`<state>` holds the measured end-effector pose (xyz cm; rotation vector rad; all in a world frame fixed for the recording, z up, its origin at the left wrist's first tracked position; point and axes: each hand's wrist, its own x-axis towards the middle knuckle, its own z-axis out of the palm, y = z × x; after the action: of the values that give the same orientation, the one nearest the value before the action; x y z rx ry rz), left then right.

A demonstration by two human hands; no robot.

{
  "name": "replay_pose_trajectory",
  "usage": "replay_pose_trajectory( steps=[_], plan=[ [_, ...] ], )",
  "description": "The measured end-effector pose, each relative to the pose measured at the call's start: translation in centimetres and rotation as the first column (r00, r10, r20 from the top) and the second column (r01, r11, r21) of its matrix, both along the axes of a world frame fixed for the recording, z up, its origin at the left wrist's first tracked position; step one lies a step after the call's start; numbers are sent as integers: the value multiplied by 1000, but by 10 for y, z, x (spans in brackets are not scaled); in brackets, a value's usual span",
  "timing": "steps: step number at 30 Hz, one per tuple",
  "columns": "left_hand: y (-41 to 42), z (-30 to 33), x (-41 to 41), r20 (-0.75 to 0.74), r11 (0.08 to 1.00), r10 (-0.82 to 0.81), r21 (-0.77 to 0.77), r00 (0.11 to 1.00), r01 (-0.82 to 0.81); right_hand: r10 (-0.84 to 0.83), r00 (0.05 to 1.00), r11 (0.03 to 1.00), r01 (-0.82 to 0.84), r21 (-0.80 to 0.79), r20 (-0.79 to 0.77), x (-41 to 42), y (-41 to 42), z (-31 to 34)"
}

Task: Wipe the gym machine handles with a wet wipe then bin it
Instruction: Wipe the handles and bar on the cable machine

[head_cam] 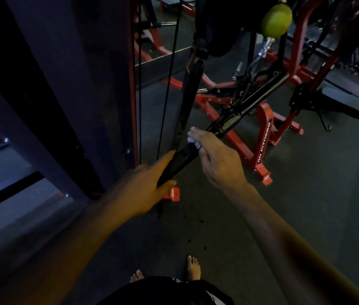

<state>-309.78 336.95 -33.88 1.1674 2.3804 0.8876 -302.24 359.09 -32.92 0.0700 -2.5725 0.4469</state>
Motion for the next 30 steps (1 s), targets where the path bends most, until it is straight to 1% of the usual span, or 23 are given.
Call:
replay_pose_trajectory(
  steps=[2,5,7,9,11,13,14,16,17,18,20,22,23,24,25,27,28,30],
  plan=[
    [-1,2,1,6,1000,-8,4,1000,8,69,997,997,-69,45,17,3,-1,-3],
    [-2,3,0,45,1000,-5,20,999,4,108,993,991,-111,80,48,6,4,-1],
    [-5,5,0,40,1000,-5,3,999,5,115,991,985,-122,123,62,4,13,4],
    [-9,4,2,50,999,3,-36,999,-1,73,995,982,-84,171,69,0,30,14],
    [-10,3,7,82,998,22,-59,996,-17,1,999,992,-8,124,54,-1,42,22],
    [-7,3,11,86,998,32,-53,996,-28,-58,997,998,57,13,55,0,28,20],
    [-6,4,12,82,999,32,-44,996,-29,-43,997,999,45,-22,67,1,13,14],
    [-3,4,12,70,999,32,-36,997,-30,57,993,997,-52,-51,100,6,-11,3],
    [-3,4,12,74,999,32,-40,997,-29,105,987,994,-100,-53,118,8,-14,1],
    [-3,5,13,82,999,29,-40,996,-25,120,986,992,-115,-41,120,9,-9,2],
    [-2,6,15,99,999,17,-39,995,-14,58,995,997,-54,-48,86,9,10,10],
    [-2,9,16,106,999,12,-36,994,-8,-58,996,987,68,-148,69,9,19,13],
    [-1,11,15,96,999,12,-34,995,-9,-69,995,979,81,-189,67,8,16,10],
    [0,12,15,86,999,13,-36,996,-10,-38,997,977,52,-205,71,8,8,5],
    [0,13,15,77,999,16,-43,997,-13,15,997,981,0,-193,75,10,-1,0],
    [1,14,17,75,998,27,-57,997,-23,98,990,990,-86,-114,105,17,-7,-2],
    [1,14,19,80,997,33,-68,996,-27,101,988,993,-93,-70,119,19,0,1],
    [1,14,22,79,995,44,-91,996,-36,26,991,999,-21,-43,132,16,21,10]
  ],
)
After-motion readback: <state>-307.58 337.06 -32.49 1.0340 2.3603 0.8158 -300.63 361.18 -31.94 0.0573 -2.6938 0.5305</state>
